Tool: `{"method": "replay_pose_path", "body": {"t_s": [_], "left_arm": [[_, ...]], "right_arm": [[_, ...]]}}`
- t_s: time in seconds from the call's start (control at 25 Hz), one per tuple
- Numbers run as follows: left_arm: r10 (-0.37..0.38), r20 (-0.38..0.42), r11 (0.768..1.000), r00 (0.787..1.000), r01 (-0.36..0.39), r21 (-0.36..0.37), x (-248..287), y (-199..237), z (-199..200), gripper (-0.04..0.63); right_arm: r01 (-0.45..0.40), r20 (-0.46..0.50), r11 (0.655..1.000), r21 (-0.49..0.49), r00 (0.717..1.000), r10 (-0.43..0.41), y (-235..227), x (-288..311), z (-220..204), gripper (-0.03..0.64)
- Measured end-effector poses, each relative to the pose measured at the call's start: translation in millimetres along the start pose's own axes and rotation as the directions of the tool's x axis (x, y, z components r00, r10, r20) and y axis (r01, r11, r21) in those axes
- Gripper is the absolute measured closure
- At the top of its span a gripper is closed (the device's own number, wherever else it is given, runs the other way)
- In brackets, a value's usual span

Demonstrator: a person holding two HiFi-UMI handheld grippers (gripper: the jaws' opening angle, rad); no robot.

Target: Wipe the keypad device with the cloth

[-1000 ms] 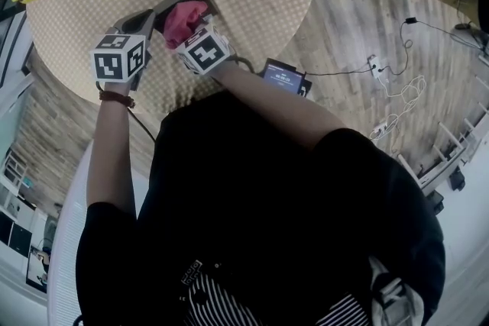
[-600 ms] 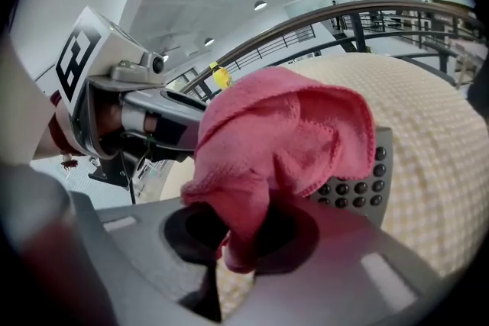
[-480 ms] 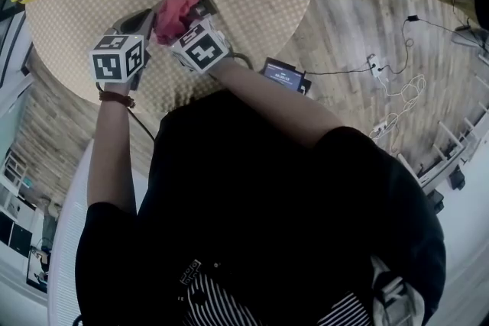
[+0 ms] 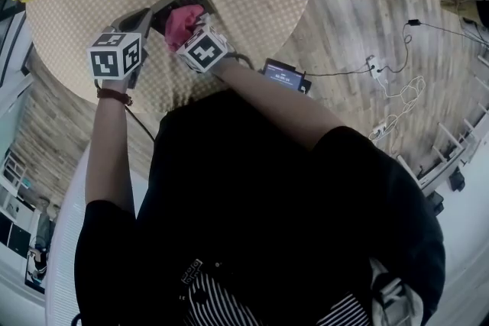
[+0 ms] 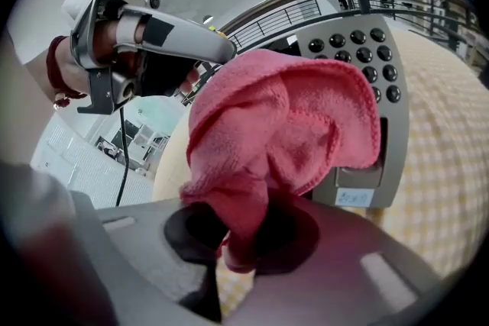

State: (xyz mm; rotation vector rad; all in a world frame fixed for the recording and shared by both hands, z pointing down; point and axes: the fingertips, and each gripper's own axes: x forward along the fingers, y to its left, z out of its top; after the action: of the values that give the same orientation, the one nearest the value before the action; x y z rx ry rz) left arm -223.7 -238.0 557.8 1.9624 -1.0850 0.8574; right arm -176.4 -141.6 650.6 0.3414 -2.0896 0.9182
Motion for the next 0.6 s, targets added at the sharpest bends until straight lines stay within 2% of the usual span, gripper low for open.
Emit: {"method": "replay_pose_path", "body": {"t_s": [0.12,0.24,0.32,0.44,0.6], "left_arm": [[-0.011,0.004,1.000,1.000,0.011,-0.023,-1,0,-2,0.594],[-0.030,0.054,0.995,0.998,0.035,-0.091,2,-2,-3,0.594],[-0.034,0.118,0.985,0.992,0.053,-0.166,-5,-3,-2,0.592],[-0.006,0.243,0.961,0.970,0.073,-0.268,-41,-5,1,0.592],[0.041,0.351,0.949,0.936,0.074,-0.307,-89,-29,0,0.592]], "right_arm": [[-0.013,-0.041,1.000,-0.006,0.999,0.012,1,-2,-6,0.546],[-0.052,-0.037,0.998,-0.021,0.998,0.051,6,-19,-6,0.546],[-0.077,-0.001,0.996,-0.053,0.997,0.077,15,-37,1,0.546],[-0.090,0.080,0.994,-0.069,0.992,0.095,30,-74,19,0.546],[-0.066,0.226,0.990,-0.121,0.970,0.093,43,-134,48,0.546]]}}
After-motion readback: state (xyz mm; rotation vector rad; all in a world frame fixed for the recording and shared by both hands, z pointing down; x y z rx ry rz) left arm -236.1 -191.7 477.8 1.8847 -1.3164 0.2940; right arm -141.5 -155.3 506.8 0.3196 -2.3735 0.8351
